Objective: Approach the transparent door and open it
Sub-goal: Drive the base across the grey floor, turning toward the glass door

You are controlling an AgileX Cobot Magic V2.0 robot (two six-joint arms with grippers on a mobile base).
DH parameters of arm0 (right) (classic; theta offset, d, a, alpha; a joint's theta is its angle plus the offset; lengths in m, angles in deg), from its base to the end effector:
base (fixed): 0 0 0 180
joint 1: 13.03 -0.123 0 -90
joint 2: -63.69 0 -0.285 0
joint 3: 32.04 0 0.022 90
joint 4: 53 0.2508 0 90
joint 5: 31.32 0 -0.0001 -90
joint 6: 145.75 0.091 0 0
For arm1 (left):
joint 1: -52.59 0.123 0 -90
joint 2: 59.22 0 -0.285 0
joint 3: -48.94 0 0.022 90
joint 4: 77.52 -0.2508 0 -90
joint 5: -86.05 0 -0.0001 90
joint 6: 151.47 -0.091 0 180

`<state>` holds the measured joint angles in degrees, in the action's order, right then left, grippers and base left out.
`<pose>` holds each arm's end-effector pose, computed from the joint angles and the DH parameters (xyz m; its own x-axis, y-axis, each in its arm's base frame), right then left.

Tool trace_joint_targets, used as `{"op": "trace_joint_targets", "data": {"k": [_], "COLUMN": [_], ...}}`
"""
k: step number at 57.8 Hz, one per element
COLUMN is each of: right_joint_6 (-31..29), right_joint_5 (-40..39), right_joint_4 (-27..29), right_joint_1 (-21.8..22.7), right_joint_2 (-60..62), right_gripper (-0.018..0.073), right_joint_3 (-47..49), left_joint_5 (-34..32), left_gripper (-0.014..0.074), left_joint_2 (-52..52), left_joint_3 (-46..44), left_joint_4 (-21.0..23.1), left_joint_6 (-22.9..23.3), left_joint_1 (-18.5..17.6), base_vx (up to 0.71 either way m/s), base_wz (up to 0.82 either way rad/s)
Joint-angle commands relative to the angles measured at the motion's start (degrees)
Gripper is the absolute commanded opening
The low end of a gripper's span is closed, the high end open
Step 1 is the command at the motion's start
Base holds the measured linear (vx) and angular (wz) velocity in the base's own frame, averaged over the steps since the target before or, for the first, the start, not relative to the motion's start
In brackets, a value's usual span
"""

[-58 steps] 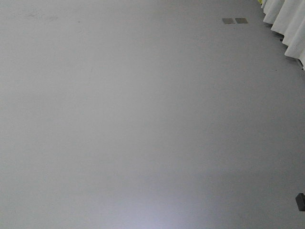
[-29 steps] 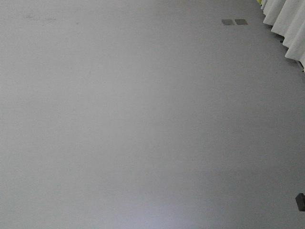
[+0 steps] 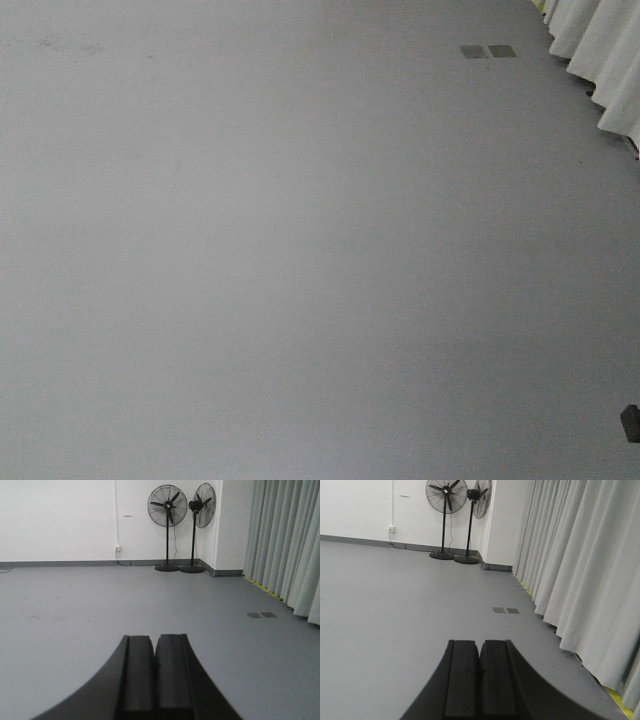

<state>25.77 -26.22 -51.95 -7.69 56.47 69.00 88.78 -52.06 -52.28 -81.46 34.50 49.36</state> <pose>0.0568 -0.0052 0.1953 -0.0339 -0.1268 -0.9914 0.0878 0.9877 -0.1293 0.0567 -0.0029 0.2002 0.0214 -0.0368 -0.9991 0.0539 0.9979 -0.0356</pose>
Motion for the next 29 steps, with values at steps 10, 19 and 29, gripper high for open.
{"op": "trace_joint_targets", "data": {"k": [10,19,29], "right_joint_6": [-0.38,-0.38,-0.38], "right_joint_5": [-4.27,-4.27,-4.27], "right_joint_4": [-0.05,-0.05,-0.05], "right_joint_1": [0.38,0.38,0.38], "right_joint_2": [0.83,0.83,0.83], "right_gripper": [-0.0008,-0.0008,-0.0008], "right_joint_3": [-0.74,-0.74,-0.74], "left_joint_5": [-4.67,-4.67,-4.67], "left_gripper": [-0.0006,-0.0006,-0.0006], "left_joint_2": [-0.73,-0.73,-0.73], "left_joint_3": [1.7,1.7,1.7], "left_joint_4": [0.53,0.53,0.53], "left_joint_6": [0.41,0.41,0.41], "left_joint_1": [-0.22,-0.22,-0.22], "base_vx": [0.2,0.24,0.3], "base_wz": [0.19,0.24,0.22]}}
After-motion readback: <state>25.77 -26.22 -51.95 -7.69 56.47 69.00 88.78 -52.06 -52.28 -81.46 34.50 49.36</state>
